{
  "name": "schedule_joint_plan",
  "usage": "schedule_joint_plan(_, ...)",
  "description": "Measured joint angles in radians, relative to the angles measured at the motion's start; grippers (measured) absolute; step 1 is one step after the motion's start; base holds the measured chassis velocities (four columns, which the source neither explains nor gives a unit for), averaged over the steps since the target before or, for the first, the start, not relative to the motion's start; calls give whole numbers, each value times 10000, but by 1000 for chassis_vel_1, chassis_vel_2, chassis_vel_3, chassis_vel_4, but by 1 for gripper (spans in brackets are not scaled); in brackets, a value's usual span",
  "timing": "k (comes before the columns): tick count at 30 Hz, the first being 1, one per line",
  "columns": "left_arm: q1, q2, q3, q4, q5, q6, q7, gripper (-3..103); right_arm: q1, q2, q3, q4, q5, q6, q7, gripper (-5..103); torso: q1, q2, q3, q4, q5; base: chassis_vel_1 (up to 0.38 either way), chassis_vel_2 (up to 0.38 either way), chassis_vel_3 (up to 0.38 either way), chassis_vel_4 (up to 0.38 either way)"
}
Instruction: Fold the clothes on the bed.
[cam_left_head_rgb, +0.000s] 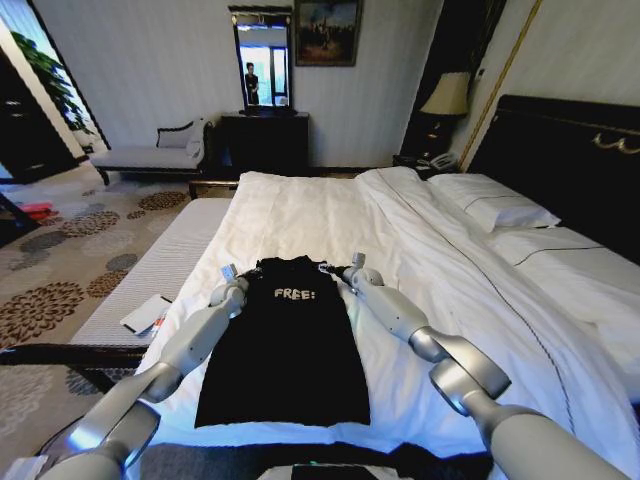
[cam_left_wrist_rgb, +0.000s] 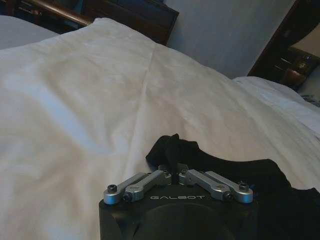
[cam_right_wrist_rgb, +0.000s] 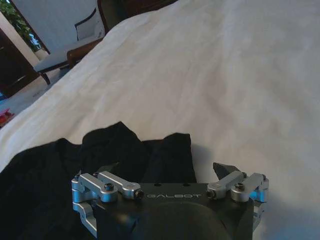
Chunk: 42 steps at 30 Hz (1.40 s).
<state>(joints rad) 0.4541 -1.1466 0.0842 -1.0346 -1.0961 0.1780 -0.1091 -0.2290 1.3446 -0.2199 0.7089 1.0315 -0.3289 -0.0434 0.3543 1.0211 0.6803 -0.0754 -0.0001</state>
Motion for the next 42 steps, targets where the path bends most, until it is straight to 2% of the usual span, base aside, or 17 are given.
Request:
schedule_joint_plan(2,18,6,-7,-14,0,0,0,1,0,9,-26,-57,-15,0,0,103,0,0,0,-2,0,0,0,0,0)
schedule_joint_plan(5,32,24,-18,-18,-9,0,0,1,-7,19,-64,-177,-53,14,-8,89,0,0,0,-2,1,0,0,0,0)
schedule_joint_plan(8,32,30,-27,-6,-13,-1,2,1,-29,17,-82,-190,-58,41,-27,84,0,0,0,-2,1,0,0,0,0)
schedule_joint_plan(11,37,29,-44,6,-15,-3,2,1,-21,25,-87,-204,-58,73,-33,68,0,0,0,-1,2,0,0,0,0)
schedule_joint_plan(14,48,15,-43,6,-13,-5,-4,1,-2,35,-87,-204,-48,84,-34,62,0,0,0,-1,1,0,0,0,0)
schedule_joint_plan(16,48,-4,-43,6,-6,-10,-26,1,8,36,-104,-197,-39,98,-37,51,0,0,0,-1,2,0,0,0,0)
schedule_joint_plan(17,48,-4,-43,6,-6,-10,-26,1,8,36,-104,-197,-39,98,-37,51,0,0,0,-1,2,0,0,0,0)
schedule_joint_plan(20,45,-15,-48,33,-6,-11,-45,1,13,36,-145,-164,-7,188,-38,35,0,0,0,-1,1,0,0,0,0)
schedule_joint_plan(23,31,-21,-57,83,-3,-13,-45,1,13,34,-145,-127,53,219,-23,30,0,0,0,-1,1,0,0,0,0)
schedule_joint_plan(25,28,-49,-131,114,-70,-13,-88,1,13,11,-183,-120,13,242,2,18,0,0,0,0,1,0,0,0,0)
schedule_joint_plan(26,28,-49,-131,114,-70,-13,-88,1,13,11,-183,-120,13,242,2,18,0,0,0,0,1,0,0,0,0)
schedule_joint_plan(28,27,-109,-245,179,-104,-13,-233,1,-1,-7,-214,-131,-75,289,34,7,0,1,0,0,1,0,0,0,0)
schedule_joint_plan(31,25,-78,-278,200,-125,-14,-314,1,-120,-81,-195,97,-56,323,115,2,1,0,0,-3,1,0,0,0,0)
schedule_joint_plan(36,-81,70,-197,98,-144,-17,-284,1,-272,-414,-141,818,201,326,242,2,0,0,0,3,2,0,0,0,0)
schedule_joint_plan(42,-522,142,-38,148,-232,-23,-230,1,-285,-1004,-40,1576,648,320,495,2,0,0,0,-2,3,0,0,0,0)
